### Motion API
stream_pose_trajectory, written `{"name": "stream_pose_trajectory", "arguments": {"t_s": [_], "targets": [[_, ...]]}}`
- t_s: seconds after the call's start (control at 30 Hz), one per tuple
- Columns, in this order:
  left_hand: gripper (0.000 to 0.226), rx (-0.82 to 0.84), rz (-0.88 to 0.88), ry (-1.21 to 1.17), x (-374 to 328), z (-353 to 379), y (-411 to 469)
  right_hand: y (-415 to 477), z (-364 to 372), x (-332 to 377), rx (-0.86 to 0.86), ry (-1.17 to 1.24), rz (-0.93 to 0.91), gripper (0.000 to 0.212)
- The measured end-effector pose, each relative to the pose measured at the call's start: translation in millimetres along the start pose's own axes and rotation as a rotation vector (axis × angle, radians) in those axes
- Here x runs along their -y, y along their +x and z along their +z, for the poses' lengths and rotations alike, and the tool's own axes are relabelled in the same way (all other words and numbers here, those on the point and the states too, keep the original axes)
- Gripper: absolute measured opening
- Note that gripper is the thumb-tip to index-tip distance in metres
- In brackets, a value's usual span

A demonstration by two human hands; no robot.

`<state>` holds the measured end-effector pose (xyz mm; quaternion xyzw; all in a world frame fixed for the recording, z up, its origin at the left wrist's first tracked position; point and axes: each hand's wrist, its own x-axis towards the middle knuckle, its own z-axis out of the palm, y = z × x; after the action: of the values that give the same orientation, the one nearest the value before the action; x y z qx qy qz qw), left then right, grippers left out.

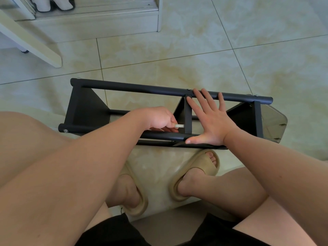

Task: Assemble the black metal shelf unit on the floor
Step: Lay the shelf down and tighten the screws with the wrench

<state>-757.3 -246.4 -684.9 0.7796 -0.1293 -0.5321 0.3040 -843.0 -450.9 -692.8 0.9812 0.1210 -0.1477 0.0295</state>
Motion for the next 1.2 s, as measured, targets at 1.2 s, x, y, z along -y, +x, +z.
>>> {"name": "stream_pose_trajectory", "arguments": {"t_s": [1.2], "targets": [[0.005, -0.123, -0.041, -0.371, -8.6, 3.7, 8.2, 0.5, 1.8, -1.0, -0.009, 0.009, -0.004, 0.132]]}}
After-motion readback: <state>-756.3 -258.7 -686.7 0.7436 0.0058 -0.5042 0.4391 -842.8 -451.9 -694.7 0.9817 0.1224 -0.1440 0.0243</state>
